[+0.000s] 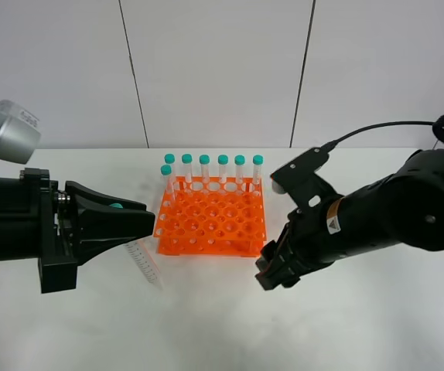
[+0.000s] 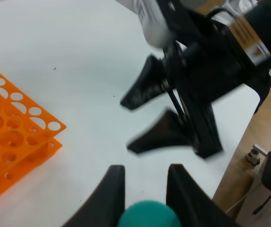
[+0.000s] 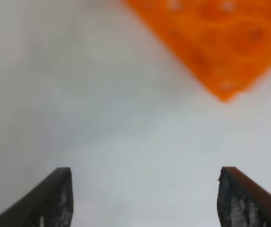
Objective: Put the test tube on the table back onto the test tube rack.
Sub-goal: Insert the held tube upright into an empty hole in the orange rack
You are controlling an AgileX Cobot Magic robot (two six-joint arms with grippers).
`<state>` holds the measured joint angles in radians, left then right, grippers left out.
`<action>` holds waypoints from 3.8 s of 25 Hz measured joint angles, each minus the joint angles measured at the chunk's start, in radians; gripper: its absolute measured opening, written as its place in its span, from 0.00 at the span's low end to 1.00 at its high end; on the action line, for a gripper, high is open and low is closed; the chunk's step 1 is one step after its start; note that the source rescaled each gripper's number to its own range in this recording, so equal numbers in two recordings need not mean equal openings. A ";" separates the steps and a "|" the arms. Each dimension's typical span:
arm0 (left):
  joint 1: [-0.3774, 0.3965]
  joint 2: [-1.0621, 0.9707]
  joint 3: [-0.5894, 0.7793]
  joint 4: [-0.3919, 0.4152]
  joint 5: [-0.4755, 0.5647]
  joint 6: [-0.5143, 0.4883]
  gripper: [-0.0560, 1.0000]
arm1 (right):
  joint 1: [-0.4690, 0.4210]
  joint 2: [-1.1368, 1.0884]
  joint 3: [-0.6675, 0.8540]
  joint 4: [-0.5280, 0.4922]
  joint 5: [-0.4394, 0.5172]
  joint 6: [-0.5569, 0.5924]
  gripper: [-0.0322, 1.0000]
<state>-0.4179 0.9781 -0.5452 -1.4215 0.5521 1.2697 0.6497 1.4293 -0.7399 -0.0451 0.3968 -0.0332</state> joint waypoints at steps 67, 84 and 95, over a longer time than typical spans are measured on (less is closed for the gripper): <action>0.000 0.000 0.000 0.000 0.004 0.012 0.06 | -0.729 -0.449 -0.503 -0.016 0.816 0.033 1.00; 0.000 0.000 0.000 0.000 0.004 0.013 0.06 | -0.729 -0.879 -0.491 -0.015 0.817 0.033 1.00; 0.000 0.000 0.000 0.000 0.004 0.017 0.06 | -0.729 -0.945 -0.167 0.034 0.817 0.040 1.00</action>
<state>-0.4179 0.9781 -0.5452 -1.4215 0.5565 1.2864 -0.0789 0.4846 -0.9073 -0.0112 1.2138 0.0072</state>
